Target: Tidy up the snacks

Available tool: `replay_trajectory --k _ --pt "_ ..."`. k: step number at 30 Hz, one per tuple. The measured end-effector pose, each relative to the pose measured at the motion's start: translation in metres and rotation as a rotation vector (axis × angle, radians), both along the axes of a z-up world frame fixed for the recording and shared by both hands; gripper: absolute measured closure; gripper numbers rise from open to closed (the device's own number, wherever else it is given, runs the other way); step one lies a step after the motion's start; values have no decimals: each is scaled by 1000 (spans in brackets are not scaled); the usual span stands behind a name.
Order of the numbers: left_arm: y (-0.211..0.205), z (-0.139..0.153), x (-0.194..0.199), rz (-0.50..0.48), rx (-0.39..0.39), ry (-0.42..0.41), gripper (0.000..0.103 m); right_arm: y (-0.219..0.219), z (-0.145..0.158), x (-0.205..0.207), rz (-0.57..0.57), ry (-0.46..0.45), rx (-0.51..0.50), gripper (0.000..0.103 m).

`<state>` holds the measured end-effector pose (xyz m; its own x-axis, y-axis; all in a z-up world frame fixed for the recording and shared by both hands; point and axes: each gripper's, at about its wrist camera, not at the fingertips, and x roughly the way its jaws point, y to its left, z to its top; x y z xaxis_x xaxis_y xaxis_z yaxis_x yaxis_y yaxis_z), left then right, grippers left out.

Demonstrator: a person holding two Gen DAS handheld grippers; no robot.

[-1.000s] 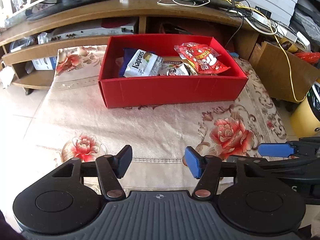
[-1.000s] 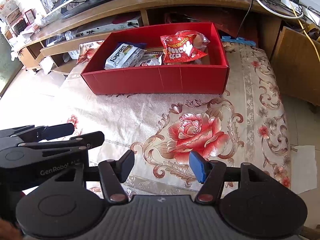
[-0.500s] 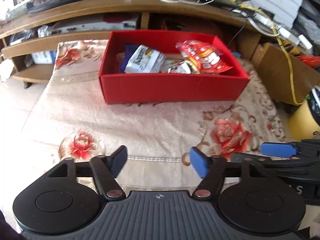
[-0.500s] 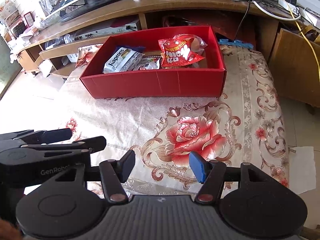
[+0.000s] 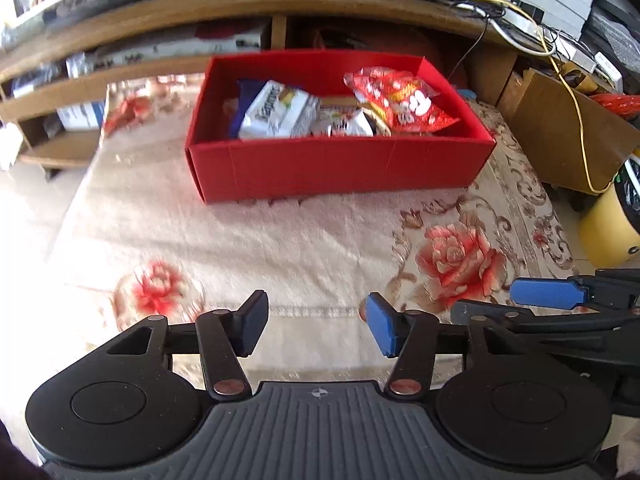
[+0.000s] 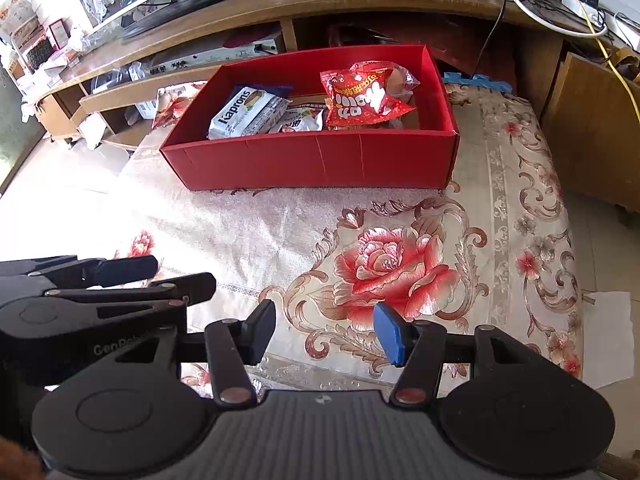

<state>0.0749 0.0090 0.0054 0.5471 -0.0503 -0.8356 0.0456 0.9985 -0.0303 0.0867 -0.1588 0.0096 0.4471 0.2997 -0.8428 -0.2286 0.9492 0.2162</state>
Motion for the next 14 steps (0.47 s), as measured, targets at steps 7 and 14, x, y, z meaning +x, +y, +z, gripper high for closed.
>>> replay_trajectory --k 7,14 --pt "-3 6 -3 -5 77 -70 35 -1 -1 1 -4 6 5 41" --pt "-2 8 -4 8 91 -77 27 -4 -1 0 -12 9 9 39"
